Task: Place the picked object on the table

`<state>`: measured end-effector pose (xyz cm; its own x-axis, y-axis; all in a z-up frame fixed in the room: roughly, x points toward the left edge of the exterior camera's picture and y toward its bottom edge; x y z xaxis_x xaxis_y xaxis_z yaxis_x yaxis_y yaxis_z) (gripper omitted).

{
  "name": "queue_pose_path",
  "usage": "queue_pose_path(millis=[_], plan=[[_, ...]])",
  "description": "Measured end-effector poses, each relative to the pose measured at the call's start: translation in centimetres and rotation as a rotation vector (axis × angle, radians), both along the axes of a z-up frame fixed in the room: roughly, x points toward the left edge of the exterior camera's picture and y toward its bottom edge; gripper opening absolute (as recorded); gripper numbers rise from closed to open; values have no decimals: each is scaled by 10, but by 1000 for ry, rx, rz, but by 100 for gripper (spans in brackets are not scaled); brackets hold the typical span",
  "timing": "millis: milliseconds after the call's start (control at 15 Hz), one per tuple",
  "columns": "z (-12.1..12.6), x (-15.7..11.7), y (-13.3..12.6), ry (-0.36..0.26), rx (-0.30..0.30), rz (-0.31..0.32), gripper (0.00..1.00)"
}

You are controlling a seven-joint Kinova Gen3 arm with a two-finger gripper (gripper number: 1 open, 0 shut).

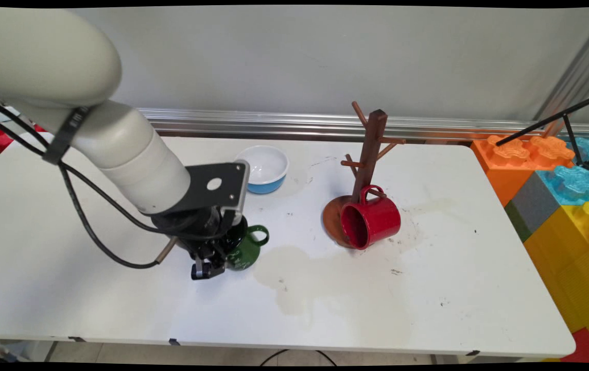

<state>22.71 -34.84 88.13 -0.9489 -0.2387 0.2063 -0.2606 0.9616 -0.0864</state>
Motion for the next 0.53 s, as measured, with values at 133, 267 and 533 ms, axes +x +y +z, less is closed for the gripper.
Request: queue_pose_path(millis=[133,267,533], plan=[[-10,-1,-1,-15,16,1,0],[-17,-2,-1,-23,27,2,0],[-33,-6,-4,-36,46,0,0]])
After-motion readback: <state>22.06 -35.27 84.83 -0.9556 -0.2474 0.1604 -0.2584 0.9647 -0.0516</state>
